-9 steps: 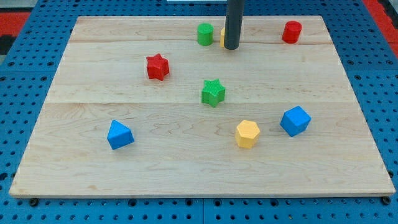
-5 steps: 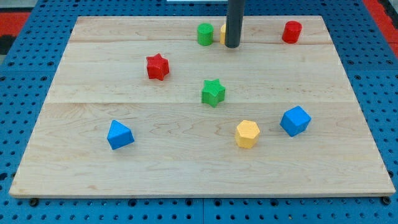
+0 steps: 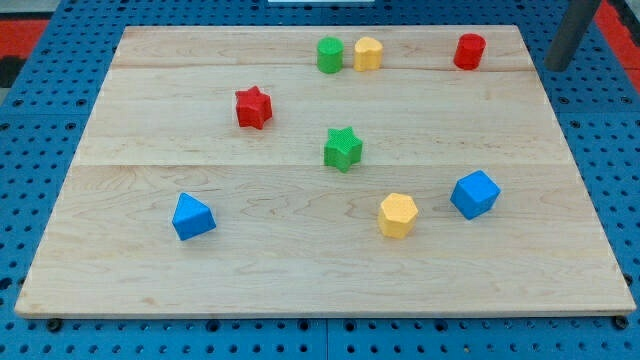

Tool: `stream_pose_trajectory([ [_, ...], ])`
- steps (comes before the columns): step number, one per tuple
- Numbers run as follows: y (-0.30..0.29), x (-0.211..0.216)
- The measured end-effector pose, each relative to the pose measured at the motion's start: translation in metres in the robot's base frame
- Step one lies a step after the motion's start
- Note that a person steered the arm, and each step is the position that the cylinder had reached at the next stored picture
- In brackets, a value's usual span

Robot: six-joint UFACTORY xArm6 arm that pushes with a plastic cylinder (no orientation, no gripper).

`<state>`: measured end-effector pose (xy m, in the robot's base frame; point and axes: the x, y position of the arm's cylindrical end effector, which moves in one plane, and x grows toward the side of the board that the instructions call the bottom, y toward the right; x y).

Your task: Push the red circle towards right to the yellow heart

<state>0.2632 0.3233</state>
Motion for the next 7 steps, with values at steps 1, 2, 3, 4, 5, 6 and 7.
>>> stream_pose_trajectory([
  [1,-0.004,-0.036],
  [2,-0.036,-0.044],
  [3,-0.058,-0.041],
  [4,-0.085,-0.041],
  [5,-0.102,-0.034],
  [6,-0.098,-0.018],
  [7,-0.086,-0.013],
])
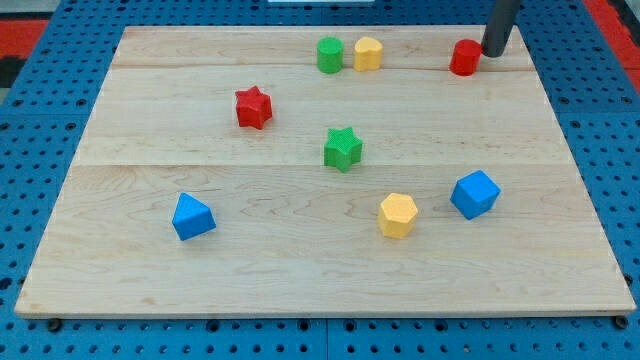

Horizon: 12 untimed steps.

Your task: Push the red circle towards right to the yellow heart

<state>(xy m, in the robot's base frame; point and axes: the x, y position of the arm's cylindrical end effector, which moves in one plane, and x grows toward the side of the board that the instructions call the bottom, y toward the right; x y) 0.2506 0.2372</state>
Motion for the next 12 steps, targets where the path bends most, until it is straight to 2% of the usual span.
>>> stream_pose_trajectory([
  [4,-0.017,0.002],
  [5,-0.015,0.012],
  [6,0.003,0.039],
  [7,-0.006,0.040],
  [9,-0.023,-0.002],
  [10,-0.051,-0.014],
  [11,-0.036,-0.007],
  [12,-0.009,0.021],
])
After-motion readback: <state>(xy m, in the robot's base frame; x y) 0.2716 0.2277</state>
